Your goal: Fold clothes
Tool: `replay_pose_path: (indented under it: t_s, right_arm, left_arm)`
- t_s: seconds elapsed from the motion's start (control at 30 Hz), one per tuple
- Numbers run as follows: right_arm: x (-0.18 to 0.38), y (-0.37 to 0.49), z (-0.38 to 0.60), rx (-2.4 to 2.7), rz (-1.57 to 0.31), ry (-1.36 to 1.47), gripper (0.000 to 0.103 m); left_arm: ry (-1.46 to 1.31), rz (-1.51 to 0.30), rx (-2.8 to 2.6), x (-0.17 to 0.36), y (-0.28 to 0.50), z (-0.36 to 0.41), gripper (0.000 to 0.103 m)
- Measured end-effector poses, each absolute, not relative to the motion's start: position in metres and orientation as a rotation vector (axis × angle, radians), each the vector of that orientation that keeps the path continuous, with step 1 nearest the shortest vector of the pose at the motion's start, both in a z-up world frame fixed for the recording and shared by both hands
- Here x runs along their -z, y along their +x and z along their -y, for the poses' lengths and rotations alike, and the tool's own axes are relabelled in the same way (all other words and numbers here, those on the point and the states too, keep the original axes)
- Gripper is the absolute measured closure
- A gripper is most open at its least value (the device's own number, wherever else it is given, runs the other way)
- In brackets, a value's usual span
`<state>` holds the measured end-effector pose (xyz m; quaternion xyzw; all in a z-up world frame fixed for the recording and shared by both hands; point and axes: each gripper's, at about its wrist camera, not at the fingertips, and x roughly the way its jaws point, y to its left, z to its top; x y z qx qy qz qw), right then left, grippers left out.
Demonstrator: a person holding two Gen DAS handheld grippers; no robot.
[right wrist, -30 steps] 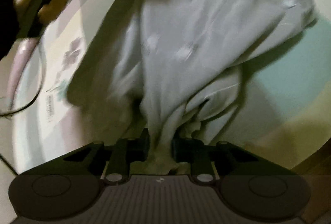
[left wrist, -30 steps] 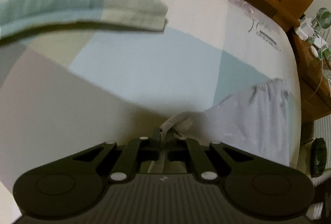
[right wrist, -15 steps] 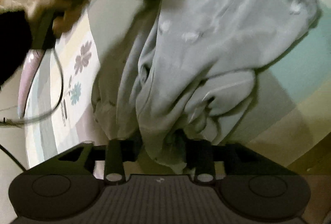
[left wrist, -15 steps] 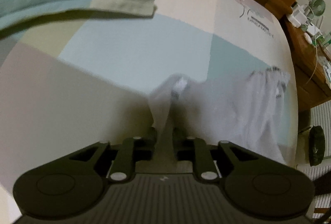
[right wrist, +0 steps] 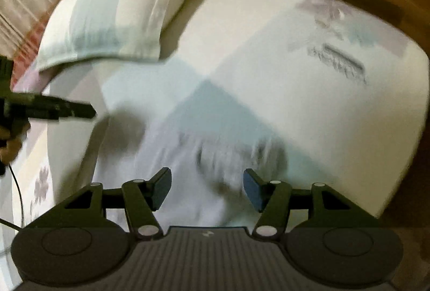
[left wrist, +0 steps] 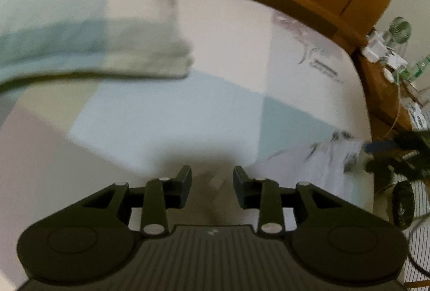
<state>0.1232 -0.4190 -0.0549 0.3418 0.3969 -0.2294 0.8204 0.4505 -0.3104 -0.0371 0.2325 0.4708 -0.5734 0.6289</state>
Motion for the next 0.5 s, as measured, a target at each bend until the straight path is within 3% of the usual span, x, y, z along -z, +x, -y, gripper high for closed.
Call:
replay_pose_path:
  t_s: [0.17, 0.3, 0.5]
  right_arm:
    - [0.086, 0.163, 0.454, 0.410, -0.843, 0.788, 0.039]
    - [0.106, 0.178, 0.462, 0.373, -0.904, 0.850, 0.039]
    - [0.094, 0.165, 0.419, 0.232, -0.881, 0.911, 0.039]
  left_arm:
    - [0.590, -1.131, 1.395, 0.058, 0.425, 0.346, 0.070]
    - [0.659, -1.205, 1.372, 0.083, 0.416, 0.331, 0.073]
    - [0.664, -1.298, 1.300, 0.088, 0.410, 0.265, 0.071]
